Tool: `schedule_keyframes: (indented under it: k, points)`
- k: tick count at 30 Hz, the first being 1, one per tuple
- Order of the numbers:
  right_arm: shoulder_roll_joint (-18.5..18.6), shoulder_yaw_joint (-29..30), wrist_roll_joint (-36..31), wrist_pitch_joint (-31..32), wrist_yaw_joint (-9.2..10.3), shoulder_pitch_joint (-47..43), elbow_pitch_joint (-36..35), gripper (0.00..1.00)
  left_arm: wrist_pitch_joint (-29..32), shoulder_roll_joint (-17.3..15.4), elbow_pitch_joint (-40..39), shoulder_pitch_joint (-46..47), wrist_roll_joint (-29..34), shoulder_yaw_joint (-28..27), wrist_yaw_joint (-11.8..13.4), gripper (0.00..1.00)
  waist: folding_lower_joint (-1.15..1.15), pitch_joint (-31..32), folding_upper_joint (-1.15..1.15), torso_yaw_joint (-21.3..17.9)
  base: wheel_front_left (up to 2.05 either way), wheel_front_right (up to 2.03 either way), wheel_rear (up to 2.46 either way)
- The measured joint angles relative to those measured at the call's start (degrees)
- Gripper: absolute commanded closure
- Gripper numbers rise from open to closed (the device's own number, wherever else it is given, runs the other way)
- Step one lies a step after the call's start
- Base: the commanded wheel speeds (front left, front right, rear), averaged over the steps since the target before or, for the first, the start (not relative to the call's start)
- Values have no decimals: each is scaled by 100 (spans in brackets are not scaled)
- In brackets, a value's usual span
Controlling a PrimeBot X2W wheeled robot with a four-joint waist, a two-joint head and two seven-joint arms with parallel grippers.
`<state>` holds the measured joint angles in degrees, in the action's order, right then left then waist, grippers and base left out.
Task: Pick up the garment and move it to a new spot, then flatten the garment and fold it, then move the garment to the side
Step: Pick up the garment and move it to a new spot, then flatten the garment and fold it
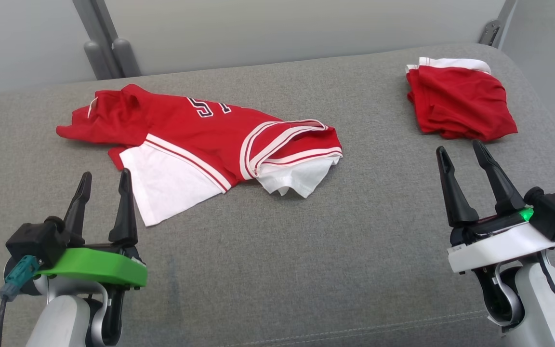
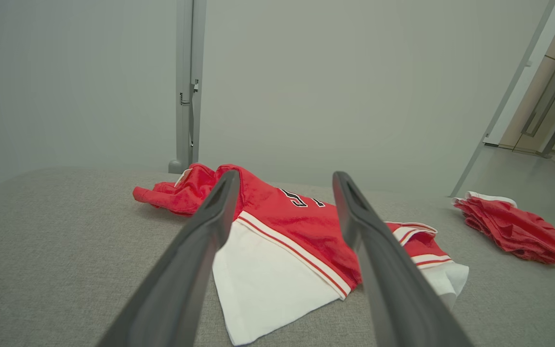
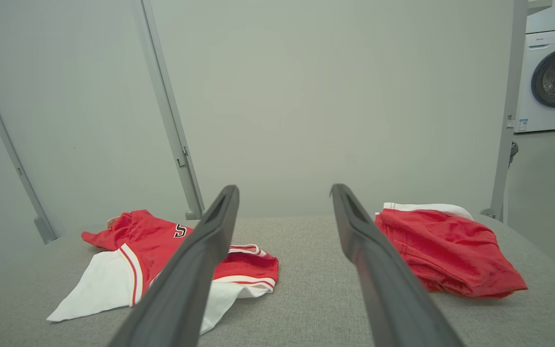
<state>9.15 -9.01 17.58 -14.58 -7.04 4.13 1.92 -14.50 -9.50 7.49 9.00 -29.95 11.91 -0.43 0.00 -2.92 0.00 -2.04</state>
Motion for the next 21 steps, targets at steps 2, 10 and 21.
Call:
schedule_keyframes:
  k: [2,10,21]
  points:
    - [-3,-5,0,0,0,0,-1,0,0,25,-53,-36,23,-41,-7,0,0,-4,0,2,0,0,0]
    - [-10,-25,-8,0,-1,0,-1,0,0,138,-179,-172,208,-107,-19,0,0,-25,0,24,0,0,0]
    - [-13,-59,-25,0,-1,0,5,0,0,231,-255,-326,308,-256,-92,0,0,-35,0,57,0,0,0]
